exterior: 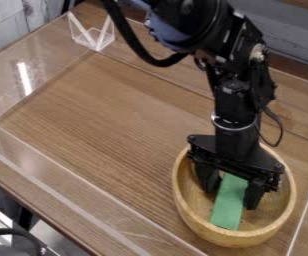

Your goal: Remove the green block from inside the brown bowl and put it on the table

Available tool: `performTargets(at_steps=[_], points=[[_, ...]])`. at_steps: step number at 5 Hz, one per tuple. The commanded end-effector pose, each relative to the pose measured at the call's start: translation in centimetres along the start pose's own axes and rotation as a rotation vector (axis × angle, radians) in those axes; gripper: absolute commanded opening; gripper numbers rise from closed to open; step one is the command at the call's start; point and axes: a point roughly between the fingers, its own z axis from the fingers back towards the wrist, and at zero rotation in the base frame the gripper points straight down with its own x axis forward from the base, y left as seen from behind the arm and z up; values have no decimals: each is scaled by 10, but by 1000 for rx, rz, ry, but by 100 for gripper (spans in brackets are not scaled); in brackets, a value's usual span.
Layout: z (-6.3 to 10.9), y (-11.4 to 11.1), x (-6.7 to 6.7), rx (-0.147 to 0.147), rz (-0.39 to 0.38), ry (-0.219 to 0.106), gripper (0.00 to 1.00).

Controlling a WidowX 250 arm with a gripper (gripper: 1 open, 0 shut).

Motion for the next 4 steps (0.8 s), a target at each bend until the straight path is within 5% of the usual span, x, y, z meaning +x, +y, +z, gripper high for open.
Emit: performTargets(at_steps=[1, 4], points=[[6, -1, 6, -12, 6, -38, 0], [20, -1, 1, -11, 15, -12, 0]])
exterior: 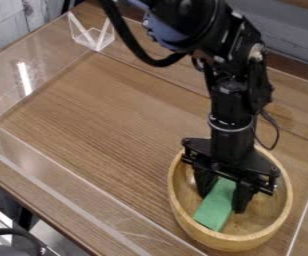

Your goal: Remove the green block from inside the brown bowl and put it on the table

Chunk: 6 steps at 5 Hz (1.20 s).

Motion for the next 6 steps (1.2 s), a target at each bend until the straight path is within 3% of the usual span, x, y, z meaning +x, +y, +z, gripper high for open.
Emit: performTargets(at_steps=[1, 3, 6], points=[[23, -4, 8, -18, -3, -60, 0], [40, -3, 5, -24, 4, -53, 0], [68, -4, 1, -42, 9, -80, 0]])
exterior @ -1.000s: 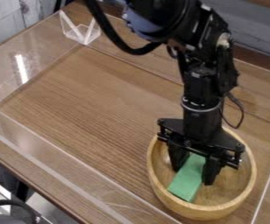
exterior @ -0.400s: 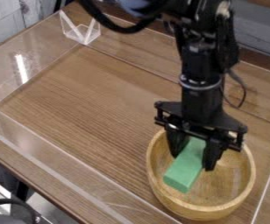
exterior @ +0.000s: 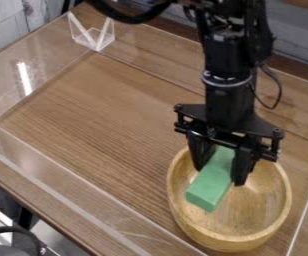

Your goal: Remove the green block from inside the brown bowl and put it on the table

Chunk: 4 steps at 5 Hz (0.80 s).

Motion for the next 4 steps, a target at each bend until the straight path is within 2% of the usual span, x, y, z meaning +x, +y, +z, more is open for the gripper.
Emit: performTargets(at_steps=[1, 4], points=[[23, -4, 8, -25, -6, -76, 0], [36, -6, 3, -39, -6, -97, 0]])
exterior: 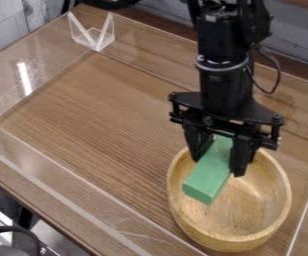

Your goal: Remove the green block from inside the brown bowl and put it on the table

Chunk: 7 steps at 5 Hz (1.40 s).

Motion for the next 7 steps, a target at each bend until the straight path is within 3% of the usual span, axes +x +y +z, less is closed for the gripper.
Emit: performTargets(at_steps=[1, 3, 5, 6, 7], points=[[21, -6, 9, -24, -11, -80, 0], [30, -1, 7, -25, -14, -89, 0], [77, 40, 19, 12, 29, -145, 0], [87, 64, 15, 24, 14, -164, 0], [80, 79, 12, 35, -10, -166, 0]])
